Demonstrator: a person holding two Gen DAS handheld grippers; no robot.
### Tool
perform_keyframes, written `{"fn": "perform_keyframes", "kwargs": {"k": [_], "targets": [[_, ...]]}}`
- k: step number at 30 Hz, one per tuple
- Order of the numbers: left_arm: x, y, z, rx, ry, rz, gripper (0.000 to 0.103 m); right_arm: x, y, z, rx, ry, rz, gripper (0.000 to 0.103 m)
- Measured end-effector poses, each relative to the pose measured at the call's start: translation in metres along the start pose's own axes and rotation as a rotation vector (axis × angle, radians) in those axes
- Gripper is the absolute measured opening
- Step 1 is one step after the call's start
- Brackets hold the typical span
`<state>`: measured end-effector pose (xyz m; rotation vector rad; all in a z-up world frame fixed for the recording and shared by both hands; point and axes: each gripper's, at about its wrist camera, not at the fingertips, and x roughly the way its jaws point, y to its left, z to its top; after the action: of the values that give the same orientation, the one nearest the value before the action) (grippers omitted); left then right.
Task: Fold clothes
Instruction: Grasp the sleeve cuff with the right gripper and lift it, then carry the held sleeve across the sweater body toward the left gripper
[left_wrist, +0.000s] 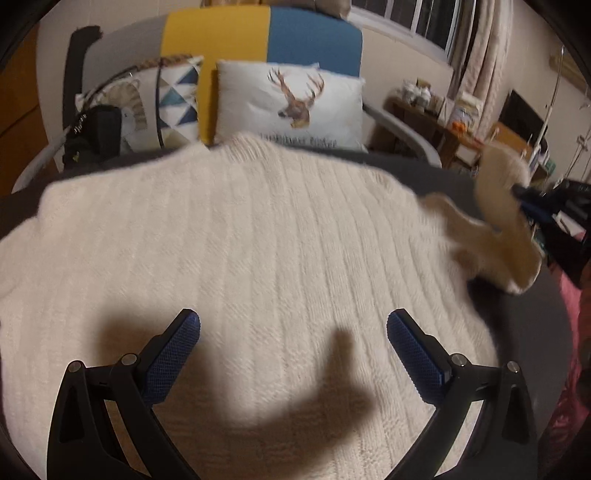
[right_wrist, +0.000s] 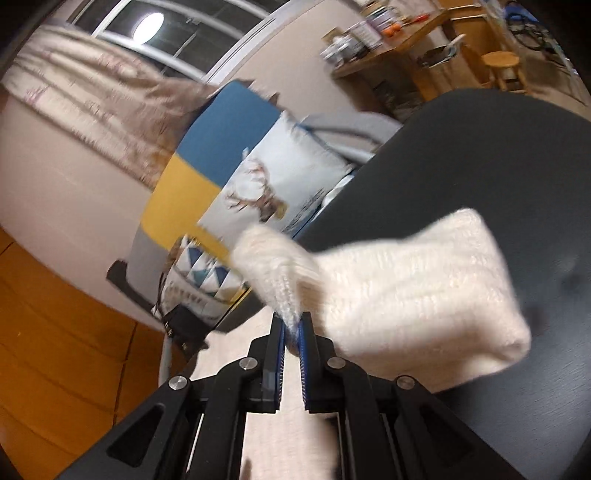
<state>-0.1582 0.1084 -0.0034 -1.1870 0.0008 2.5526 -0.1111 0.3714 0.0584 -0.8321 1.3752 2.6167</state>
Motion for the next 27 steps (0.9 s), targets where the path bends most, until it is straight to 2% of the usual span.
{"fn": "perform_keyframes", "kwargs": {"k": [4, 9, 13, 19, 27], "targets": [[-0.004, 0.017, 0.008, -0.031, -0.014, 0.017, 0.103, 0.021, 0.022, -0.017, -0.026, 0.053, 0.034, 0.006], [0.004, 0.047, 0.003, -0.119, 0.024, 0.053, 0.103, 0.050, 0.033, -0.048, -0.026, 0.133, 0.063, 0.006], [0.006, 0.060, 0.001, -0.173, 0.037, 0.039, 0.103, 0.064, 0.034, -0.062, -0.022, 0.168, 0.075, 0.006], [0.020, 0.054, 0.028, -0.221, 0.061, -0.043, 0.103, 0.072, 0.043, -0.075, -0.113, 0.189, 0.071, 0.006], [0.045, 0.029, 0.053, -0.245, 0.169, -0.183, 0.103, 0.083, 0.062, -0.101, -0.402, 0.214, -0.018, 0.006]]}}
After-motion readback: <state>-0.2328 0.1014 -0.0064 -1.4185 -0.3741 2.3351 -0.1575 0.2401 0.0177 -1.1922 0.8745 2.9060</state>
